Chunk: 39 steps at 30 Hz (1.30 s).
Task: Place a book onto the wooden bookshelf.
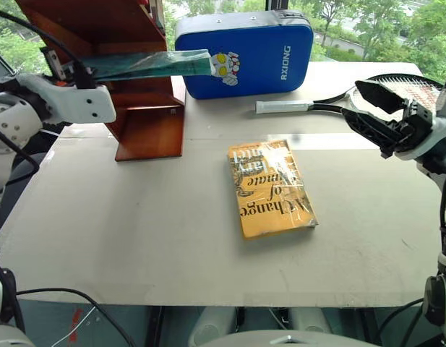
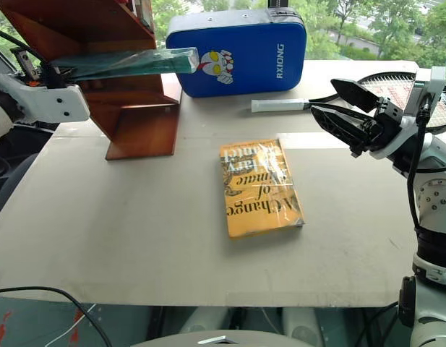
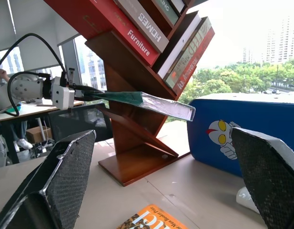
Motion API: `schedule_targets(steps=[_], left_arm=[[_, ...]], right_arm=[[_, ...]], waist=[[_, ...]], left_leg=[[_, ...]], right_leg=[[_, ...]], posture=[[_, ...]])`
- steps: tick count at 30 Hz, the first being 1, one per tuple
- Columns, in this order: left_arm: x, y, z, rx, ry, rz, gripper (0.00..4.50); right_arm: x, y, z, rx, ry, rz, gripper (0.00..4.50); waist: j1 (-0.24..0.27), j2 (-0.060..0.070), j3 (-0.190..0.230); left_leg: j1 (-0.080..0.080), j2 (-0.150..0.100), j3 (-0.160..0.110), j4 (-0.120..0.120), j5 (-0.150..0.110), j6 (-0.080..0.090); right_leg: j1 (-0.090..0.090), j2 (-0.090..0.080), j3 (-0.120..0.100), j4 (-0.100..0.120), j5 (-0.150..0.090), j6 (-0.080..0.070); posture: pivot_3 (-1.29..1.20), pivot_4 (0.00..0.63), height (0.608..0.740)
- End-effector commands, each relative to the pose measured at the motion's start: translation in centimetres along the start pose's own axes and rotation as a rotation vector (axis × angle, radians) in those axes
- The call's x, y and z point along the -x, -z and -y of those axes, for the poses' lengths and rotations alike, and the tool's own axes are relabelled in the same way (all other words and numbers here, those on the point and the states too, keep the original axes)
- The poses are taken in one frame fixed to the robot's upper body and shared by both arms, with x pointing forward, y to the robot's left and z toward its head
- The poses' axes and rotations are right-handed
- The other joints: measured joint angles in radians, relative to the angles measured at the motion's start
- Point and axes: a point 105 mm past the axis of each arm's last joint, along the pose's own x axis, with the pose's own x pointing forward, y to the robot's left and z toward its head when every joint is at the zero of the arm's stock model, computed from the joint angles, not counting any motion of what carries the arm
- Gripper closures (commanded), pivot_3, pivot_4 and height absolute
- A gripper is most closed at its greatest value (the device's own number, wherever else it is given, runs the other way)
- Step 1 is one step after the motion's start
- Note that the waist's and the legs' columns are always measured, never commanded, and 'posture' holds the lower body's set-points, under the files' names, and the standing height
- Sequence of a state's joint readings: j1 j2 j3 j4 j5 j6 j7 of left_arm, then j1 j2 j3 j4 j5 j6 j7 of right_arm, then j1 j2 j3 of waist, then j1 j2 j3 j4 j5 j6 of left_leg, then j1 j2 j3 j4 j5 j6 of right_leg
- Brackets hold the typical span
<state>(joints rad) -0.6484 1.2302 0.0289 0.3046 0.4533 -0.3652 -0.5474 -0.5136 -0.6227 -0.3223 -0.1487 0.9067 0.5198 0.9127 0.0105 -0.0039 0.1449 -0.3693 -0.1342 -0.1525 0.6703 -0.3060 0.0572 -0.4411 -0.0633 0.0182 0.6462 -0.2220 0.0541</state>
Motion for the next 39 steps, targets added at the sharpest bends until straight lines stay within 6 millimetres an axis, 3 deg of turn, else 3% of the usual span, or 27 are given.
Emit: schedule_targets(steps=[1, 3, 9, 13, 14, 21, 27, 29, 32, 35, 39], left_arm=[[1.0, 1.1, -1.4, -0.02, -0.029, -0.026, 4.48], [1.0, 1.4, -1.2, -0.019, -0.014, -0.033, 4.48], [1.6, 2.4, -0.9, -0.005, 0.008, -0.075, 2.12], [2.2, 2.7, 0.0, 0.026, 0.024, -0.092, 0.17], [2.5, 2.8, 0.1, 0.033, 0.021, -0.099, 0.04], [5.4, 4.0, -1.1, 0.137, -0.163, -0.195, 0.04], [7.9, 2.5, -2.2, 0.252, -0.39, -0.129, 0.04], [8.2, 1.6, -1.5, 0.315, -0.411, -0.083, 0.04], [7.6, -0.5, 0.8, 0.543, -0.42, 0.035, 0.04], [5.0, -6.3, 5.0, 0.829, -0.28, 0.242, 0.04], [2.3, -9.9, 6.4, 1.109, -0.356, 0.323, 0.04]], right_arm=[[0.0, -0.9, -0.5, 0.038, -0.014, 0.021, 0.0], [0.2, -0.9, -0.6, 0.039, -0.013, 0.017, 0.0], [0.6, -0.7, -0.5, 0.045, -0.003, 0.008, 0.0], [0.7, -0.6, -0.3, 0.043, -0.001, 0.005, 0.0], [0.7, -0.6, -0.3, 0.043, 0.0, 0.004, 0.0], [0.9, -0.3, 0.0, 0.034, 0.0, -0.004, 0.0], [1.1, 0.2, 0.2, 0.031, 0.001, -0.018, 0.0], [1.1, 0.3, 0.2, 0.037, 0.002, -0.028, 0.0], [1.2, 0.3, 0.3, 0.04, 0.005, -0.031, 0.0], [1.2, 0.3, 0.4, 0.048, 0.008, -0.034, 0.0], [1.1, 0.2, 0.4, 0.06, 0.013, -0.035, 0.0]], waist=[[0.0, 0.0, 0.0], [-0.001, 0.0, 0.0], [-0.015, 0.0, 0.0], [-0.025, 0.0, 0.0], [-0.027, 0.0, 0.0], [-0.029, 0.0, 0.0], [-0.022, 0.0, 0.0], [-0.021, -0.001, -0.001], [-0.019, -0.001, -0.001], [-0.016, 0.0, -0.002], [-0.011, -0.003, -0.002]], left_leg=[[0.0, 0.0, 0.0, 0.0, 0.0, 0.0], [0.0, 0.0, 0.001, 0.0, 0.0, 0.0], [0.0, 0.0, 0.001, 0.0, 0.0, 0.0], [0.0, 0.0, 0.003, 0.0, 0.0, 0.0], [0.0, 0.0, 0.003, 0.0, 0.0, 0.0], [0.001, 0.0, 0.008, 0.0, 0.0, 0.0], [0.001, 0.0, 0.009, 0.001, 0.0, 0.0], [0.001, 0.0, 0.009, 0.001, 0.0, 0.0], [0.001, 0.0, 0.009, 0.002, 0.0, 0.001], [0.002, 0.0, 0.01, 0.003, 0.0, 0.001], [0.002, 0.0, 0.009, 0.009, -0.001, 0.002]], right_leg=[[0.0, 0.0, 0.0, 0.0, 0.0, 0.0], [0.0, 0.0, 0.0, 0.0, 0.0, 0.0], [-0.001, -0.001, 0.0, 0.001, 0.0, 0.0], [-0.001, -0.001, 0.0, 0.002, 0.0, 0.0], [-0.002, -0.001, 0.0, 0.003, 0.0, 0.0], [-0.006, -0.004, -0.002, 0.008, 0.0, 0.0], [-0.006, -0.005, -0.003, 0.009, 0.0, 0.0], [-0.006, -0.005, -0.003, 0.01, 0.0, -0.001], [-0.005, -0.006, -0.003, 0.009, 0.0, -0.001], [-0.004, -0.007, -0.004, 0.01, 0.001, -0.001], [-0.001, -0.006, -0.005, 0.012, 0.001, -0.002]], posture=[[0.0, 0.15, 0.74], [0.0, 0.15, 0.74], [0.0, 0.15, 0.74], [0.0, 0.15, 0.74], [0.0, 0.15, 0.74], [0.0, 0.15, 0.74], [0.0, 0.15, 0.74], [0.0, 0.15, 0.74], [0.0, 0.15, 0.74], [0.0, 0.15, 0.74], [0.0, 0.15, 0.74]])
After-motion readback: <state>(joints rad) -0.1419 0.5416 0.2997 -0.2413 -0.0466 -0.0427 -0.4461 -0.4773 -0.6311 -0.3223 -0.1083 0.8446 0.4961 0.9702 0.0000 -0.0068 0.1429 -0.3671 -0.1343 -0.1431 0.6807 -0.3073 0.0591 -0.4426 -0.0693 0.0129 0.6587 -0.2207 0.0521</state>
